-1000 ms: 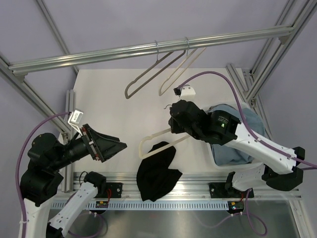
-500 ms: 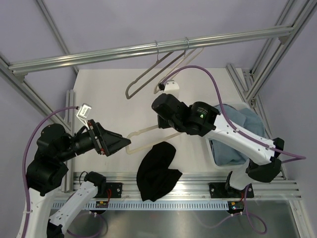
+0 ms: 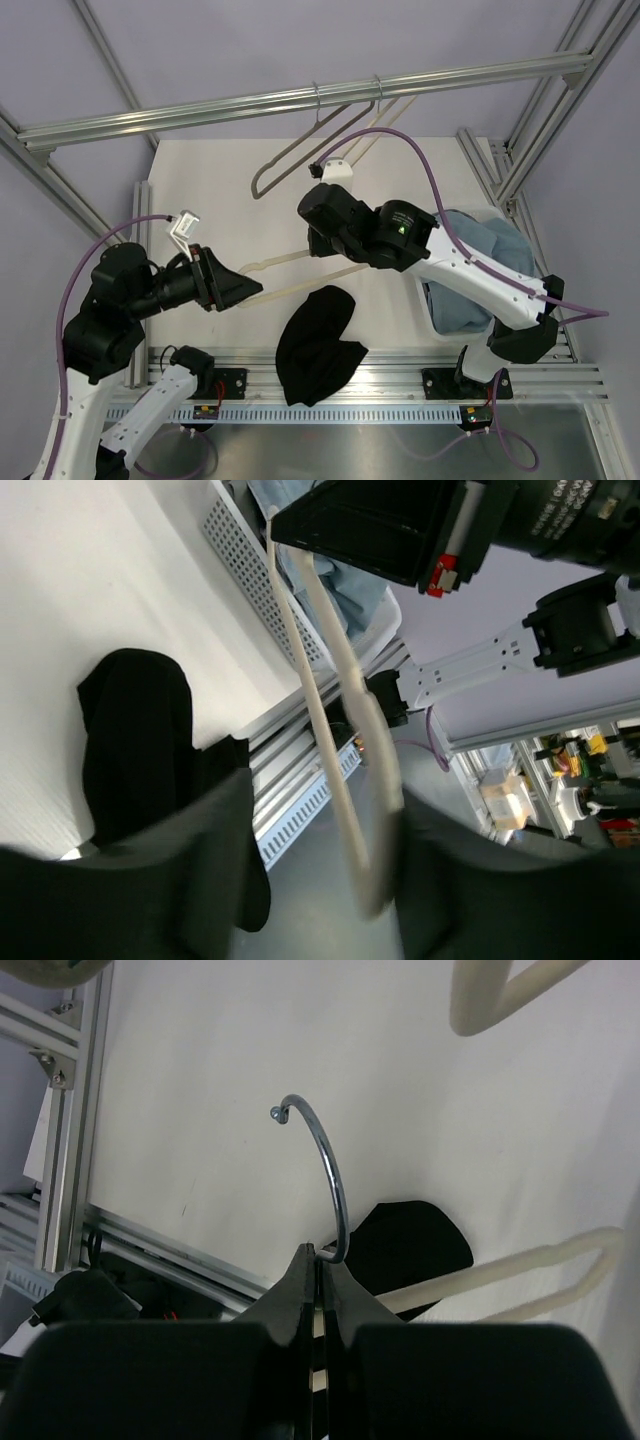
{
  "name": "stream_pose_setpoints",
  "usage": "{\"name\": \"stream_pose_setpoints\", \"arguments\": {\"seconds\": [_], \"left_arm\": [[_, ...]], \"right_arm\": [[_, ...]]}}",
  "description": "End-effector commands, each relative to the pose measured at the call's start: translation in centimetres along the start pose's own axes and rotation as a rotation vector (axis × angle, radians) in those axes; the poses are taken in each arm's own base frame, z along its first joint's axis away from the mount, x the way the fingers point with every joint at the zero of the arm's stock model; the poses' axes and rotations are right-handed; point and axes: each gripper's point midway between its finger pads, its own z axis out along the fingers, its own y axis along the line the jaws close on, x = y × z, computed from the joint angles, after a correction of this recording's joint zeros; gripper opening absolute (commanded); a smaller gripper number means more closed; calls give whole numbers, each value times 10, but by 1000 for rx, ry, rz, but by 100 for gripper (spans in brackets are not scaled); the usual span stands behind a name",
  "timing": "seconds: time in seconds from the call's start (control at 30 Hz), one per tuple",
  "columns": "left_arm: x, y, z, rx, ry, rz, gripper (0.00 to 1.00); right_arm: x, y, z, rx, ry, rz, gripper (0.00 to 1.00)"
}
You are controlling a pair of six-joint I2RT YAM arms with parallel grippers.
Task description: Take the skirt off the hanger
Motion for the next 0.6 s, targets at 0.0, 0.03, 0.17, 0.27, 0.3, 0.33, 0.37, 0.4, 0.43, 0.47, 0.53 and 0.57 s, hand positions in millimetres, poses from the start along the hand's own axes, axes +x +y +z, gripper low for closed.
{"name": "stream_pose_setpoints", "arguments": {"seconds": [0.0,0.03,0.17,0.27,0.3,0.33,0.37,0.4,0.43,0.47,0.53,0.57], "left_arm": [[-2,5,6,-5,6,17,44],[-1,5,6,0,10,16,37],[-2,9,6,-22,1,16,3],[0,9,5,-22,-1,30,0],[-1,11,4,-29,-5,32,0],[-1,10,3,-27,-8,41,0],[-1,9,3,-23,-11,46,0],[-1,6,2,-9,-9,51,0],[-1,4,1,-1,-9,55,0],[-3,0,1,16,-17,68,0],[-5,-6,1,43,-18,80,0],[-8,-8,2,54,-20,88,0]], "right_arm": [[-12,18,-14,-59,-36,26,0],[-10,19,-14,-62,-30,20,0],[-11,19,-21,-76,-39,24,0],[-10,16,-24,-77,-41,24,24],[-13,12,-31,-83,-54,32,39],[-14,10,-35,-90,-62,33,51],[-10,6,-34,-83,-56,29,65],[-14,3,-46,-108,-71,45,73],[-15,4,-51,-132,-82,53,78],[-14,-1,-59,-151,-89,60,91],[-17,-3,-71,-185,-100,78,99],[-19,-10,-84,-203,-113,91,99]]}}
